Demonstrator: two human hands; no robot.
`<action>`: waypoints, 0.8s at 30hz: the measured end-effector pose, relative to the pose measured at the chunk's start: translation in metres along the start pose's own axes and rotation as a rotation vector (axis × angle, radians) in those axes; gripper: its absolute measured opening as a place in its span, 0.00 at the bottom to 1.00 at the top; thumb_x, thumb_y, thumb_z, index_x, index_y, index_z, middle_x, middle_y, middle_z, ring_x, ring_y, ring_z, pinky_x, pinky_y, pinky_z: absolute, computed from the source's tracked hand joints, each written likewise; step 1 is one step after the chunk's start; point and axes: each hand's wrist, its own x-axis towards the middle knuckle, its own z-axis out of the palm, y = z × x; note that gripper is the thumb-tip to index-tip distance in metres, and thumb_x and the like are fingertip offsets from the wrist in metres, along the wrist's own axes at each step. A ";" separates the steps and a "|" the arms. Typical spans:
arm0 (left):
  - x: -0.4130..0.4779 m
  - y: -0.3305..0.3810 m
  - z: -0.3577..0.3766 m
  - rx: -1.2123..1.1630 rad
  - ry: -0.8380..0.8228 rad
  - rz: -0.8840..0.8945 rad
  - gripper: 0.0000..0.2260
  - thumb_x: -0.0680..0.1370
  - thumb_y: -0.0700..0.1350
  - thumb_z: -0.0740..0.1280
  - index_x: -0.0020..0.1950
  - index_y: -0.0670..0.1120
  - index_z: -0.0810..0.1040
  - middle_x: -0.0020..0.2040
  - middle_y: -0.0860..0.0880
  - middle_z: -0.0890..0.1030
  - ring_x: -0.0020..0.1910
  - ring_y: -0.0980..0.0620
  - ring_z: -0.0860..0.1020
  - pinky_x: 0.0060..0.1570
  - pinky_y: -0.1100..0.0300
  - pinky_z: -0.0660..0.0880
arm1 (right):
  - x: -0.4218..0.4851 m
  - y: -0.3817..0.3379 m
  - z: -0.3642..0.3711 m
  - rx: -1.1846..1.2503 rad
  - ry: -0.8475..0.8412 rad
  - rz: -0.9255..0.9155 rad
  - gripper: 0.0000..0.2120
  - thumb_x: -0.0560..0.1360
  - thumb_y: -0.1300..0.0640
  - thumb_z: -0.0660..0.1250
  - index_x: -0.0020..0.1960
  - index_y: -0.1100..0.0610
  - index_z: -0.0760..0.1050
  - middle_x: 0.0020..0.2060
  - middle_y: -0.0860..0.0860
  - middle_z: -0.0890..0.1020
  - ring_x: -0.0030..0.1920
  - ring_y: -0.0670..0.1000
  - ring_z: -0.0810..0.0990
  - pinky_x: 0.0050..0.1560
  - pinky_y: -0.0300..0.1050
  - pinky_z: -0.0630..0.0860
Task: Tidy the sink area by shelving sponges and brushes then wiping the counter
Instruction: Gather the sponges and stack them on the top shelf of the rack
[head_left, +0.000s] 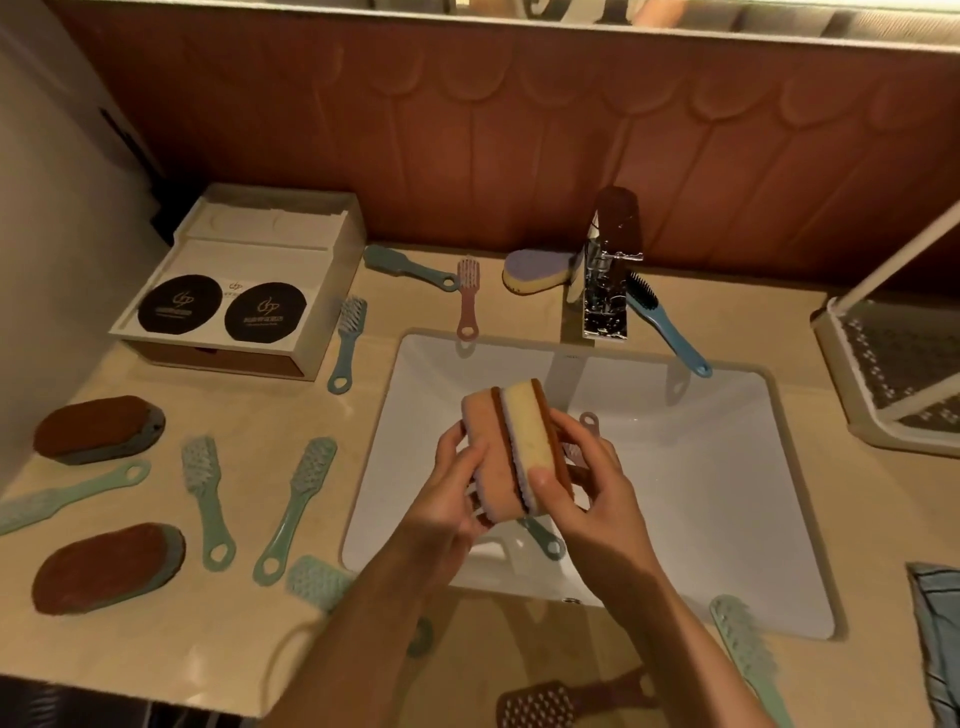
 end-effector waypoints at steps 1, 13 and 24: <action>-0.002 -0.001 0.000 -0.013 -0.004 -0.002 0.30 0.70 0.55 0.61 0.72 0.57 0.59 0.67 0.43 0.72 0.63 0.43 0.75 0.59 0.45 0.75 | -0.001 0.001 0.000 0.008 0.000 -0.005 0.25 0.68 0.47 0.66 0.65 0.41 0.66 0.60 0.38 0.69 0.59 0.41 0.73 0.46 0.25 0.74; -0.011 -0.004 0.015 -0.015 -0.008 -0.066 0.24 0.76 0.51 0.62 0.72 0.53 0.62 0.67 0.43 0.72 0.57 0.46 0.78 0.51 0.49 0.80 | -0.010 0.018 -0.002 -0.046 0.041 -0.001 0.27 0.69 0.46 0.65 0.67 0.44 0.66 0.61 0.40 0.68 0.61 0.44 0.73 0.57 0.36 0.77; -0.016 0.029 0.002 0.555 -0.254 -0.023 0.33 0.66 0.51 0.73 0.67 0.64 0.62 0.61 0.51 0.74 0.57 0.52 0.78 0.51 0.57 0.79 | 0.006 -0.005 -0.037 -0.086 0.016 0.055 0.17 0.77 0.51 0.60 0.66 0.44 0.67 0.63 0.47 0.71 0.59 0.48 0.74 0.43 0.34 0.69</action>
